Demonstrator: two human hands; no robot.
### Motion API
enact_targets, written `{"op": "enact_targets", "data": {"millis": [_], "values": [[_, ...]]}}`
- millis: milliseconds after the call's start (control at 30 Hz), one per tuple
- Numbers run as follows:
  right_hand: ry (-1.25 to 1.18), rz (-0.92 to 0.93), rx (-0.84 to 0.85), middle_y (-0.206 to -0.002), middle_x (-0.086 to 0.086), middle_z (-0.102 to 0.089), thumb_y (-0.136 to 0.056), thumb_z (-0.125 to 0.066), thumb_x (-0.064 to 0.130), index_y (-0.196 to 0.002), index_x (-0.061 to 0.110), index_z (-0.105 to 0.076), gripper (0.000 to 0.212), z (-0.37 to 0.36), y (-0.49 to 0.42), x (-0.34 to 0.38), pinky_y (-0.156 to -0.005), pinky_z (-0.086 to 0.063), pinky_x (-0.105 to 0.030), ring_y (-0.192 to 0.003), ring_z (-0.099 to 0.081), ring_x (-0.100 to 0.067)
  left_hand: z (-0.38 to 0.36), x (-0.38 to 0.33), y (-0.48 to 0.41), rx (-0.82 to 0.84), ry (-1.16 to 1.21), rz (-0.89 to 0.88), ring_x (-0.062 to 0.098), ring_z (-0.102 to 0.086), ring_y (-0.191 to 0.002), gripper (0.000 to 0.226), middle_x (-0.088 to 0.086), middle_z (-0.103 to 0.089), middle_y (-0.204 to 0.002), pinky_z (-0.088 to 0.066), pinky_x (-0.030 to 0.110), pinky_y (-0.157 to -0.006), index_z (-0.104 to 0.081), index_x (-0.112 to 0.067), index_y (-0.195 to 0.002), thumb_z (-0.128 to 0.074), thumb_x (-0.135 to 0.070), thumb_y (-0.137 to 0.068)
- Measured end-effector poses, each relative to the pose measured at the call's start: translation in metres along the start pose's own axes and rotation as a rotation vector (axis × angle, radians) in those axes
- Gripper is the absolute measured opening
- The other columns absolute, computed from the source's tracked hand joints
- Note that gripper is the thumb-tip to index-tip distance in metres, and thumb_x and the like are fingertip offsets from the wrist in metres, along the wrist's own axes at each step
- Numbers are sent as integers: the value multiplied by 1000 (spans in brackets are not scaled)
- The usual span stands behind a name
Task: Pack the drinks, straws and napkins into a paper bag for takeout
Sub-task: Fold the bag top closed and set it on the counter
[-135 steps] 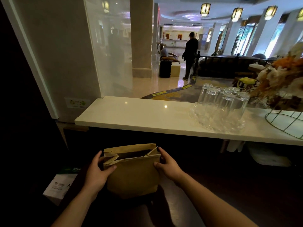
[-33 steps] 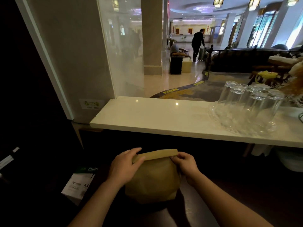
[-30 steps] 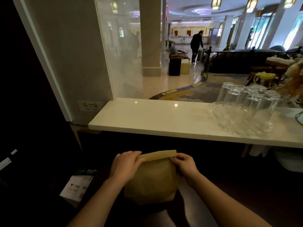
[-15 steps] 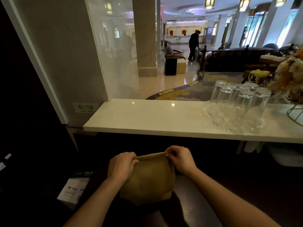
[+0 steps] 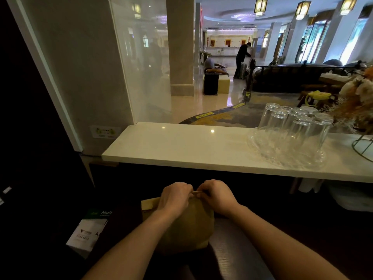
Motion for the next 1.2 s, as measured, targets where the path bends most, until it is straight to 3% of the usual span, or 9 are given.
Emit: {"op": "enact_targets", "data": {"millis": [200, 400, 500, 600, 833, 1033, 1200], "values": [[64, -1, -29, -102, 9, -70, -92, -59, 36, -103, 27, -72, 19, 0, 6, -7, -78, -48, -31, -96, -58, -14, 0, 18, 11, -12, 84, -10, 15, -60, -98, 21, -6, -67, -106, -49, 32, -84, -64, -31, -112, -51, -37, -98], [87, -17, -8, -103, 9, -68, -93, -58, 36, -104, 27, -69, 18, -2, 6, -12, -77, -47, -28, -98, -57, -13, 8, 69, 28, 4, 121, 23, 13, -64, -93, 19, -8, -72, -97, -45, 27, -80, -70, -30, -104, -54, -37, -96], [193, 64, 47, -98, 6, -65, -91, -56, 39, -98, 26, -62, 17, -4, -1, 6, -75, -51, -33, -97, -56, -16, 7, 70, 27, 8, 132, 26, 15, -64, -93, 19, -6, -72, -96, -46, 28, -81, -71, -29, -102, -55, -36, -96], [264, 189, 96, -102, 5, -63, -90, -55, 48, -108, 27, -62, 28, -11, -9, 37, -74, -53, -37, -97, -54, -17, 7, 67, 25, -6, 118, 24, 17, -63, -95, 20, -5, -71, -100, -48, 32, -81, -69, -31, -106, -53, -38, -96], [202, 179, 79, -95, 6, -64, -93, -51, 37, -94, 23, -66, 21, -27, -17, 56, -70, -53, -37, -93, -56, -18, 10, 83, 37, -51, 158, 72, 12, -61, -93, 17, -11, -68, -99, -47, 30, -77, -66, -34, -105, -52, -40, -95], [203, 224, 87, -97, 5, -63, -92, -53, 40, -97, 25, -67, 21, -30, -20, 73, -68, -52, -33, -91, -58, -16, 14, 80, 43, -94, 123, 47, 14, -63, -88, 15, -6, -70, -95, -49, 30, -76, -67, -30, -102, -54, -34, -96], [169, 201, 107, -97, 3, -66, -93, -50, 38, -94, 22, -67, 23, -30, -18, 76, -73, -53, -36, -93, -60, -19, 13, 73, 39, -66, 44, -24, 13, -62, -93, 18, -10, -67, -99, -49, 30, -77, -64, -34, -105, -51, -41, -95]]}}
Point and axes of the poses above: each hand's wrist, its own y-axis away from the middle knuckle, its own z-axis out of the back of the hand, x = y × z, the point moved 7 cm from there along -y, towards the middle knuckle
